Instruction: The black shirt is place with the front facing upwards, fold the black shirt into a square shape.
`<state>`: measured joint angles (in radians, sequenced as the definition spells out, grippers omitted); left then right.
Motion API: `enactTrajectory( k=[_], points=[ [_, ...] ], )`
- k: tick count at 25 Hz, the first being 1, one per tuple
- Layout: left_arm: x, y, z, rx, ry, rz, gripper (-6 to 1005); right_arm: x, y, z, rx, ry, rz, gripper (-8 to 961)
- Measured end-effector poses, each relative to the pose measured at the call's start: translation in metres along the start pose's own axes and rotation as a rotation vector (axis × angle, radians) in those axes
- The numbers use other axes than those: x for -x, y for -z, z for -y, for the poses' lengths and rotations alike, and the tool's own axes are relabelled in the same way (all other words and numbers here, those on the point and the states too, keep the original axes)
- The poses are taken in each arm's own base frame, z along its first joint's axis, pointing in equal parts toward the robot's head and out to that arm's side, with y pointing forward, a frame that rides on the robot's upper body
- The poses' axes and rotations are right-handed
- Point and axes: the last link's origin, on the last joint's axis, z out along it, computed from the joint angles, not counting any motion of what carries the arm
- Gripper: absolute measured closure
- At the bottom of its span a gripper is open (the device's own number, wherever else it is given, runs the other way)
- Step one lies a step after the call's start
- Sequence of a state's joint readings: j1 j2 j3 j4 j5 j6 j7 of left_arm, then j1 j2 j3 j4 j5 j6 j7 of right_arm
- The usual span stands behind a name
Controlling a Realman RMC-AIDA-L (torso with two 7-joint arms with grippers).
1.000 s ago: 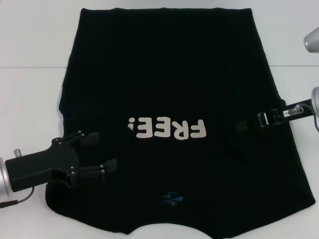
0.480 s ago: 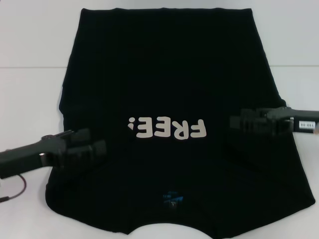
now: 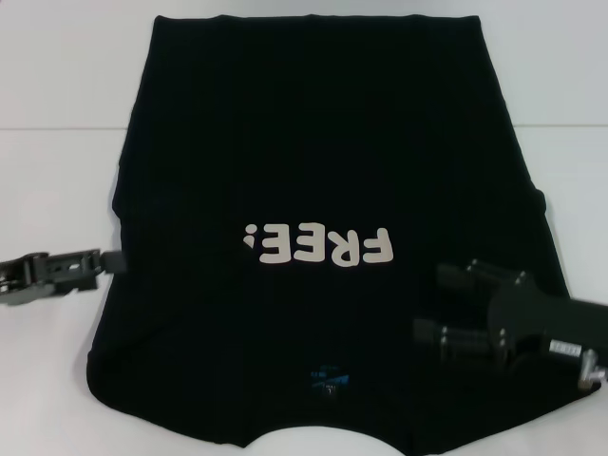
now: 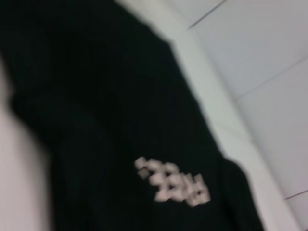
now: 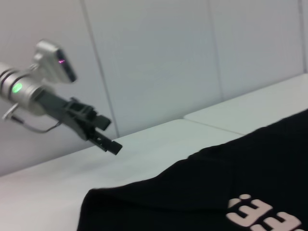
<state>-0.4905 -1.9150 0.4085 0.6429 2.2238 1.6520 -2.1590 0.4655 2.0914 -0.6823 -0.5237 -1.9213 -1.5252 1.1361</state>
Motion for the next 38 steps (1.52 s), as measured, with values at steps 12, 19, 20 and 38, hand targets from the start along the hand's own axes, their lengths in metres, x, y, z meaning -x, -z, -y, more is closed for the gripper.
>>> enactTrajectory(
  k=[12,19,20,38],
  points=[
    [-0.016,0.010,0.009,-0.271,0.110,0.247,49,-0.022,-0.009,-0.010,-0.014,0.094,-0.003,48],
    [-0.014,0.006,0.017,-0.348,0.153,0.295,50,-0.021,-0.012,-0.011,-0.006,0.095,-0.003,49],
    [-0.011,0.005,0.020,-0.351,0.158,0.295,50,-0.021,-0.012,-0.011,-0.005,0.095,-0.003,49],
    [-0.002,-0.017,0.011,-0.249,0.096,0.331,50,-0.024,-0.013,-0.014,0.002,0.070,-0.001,48]
  ],
)
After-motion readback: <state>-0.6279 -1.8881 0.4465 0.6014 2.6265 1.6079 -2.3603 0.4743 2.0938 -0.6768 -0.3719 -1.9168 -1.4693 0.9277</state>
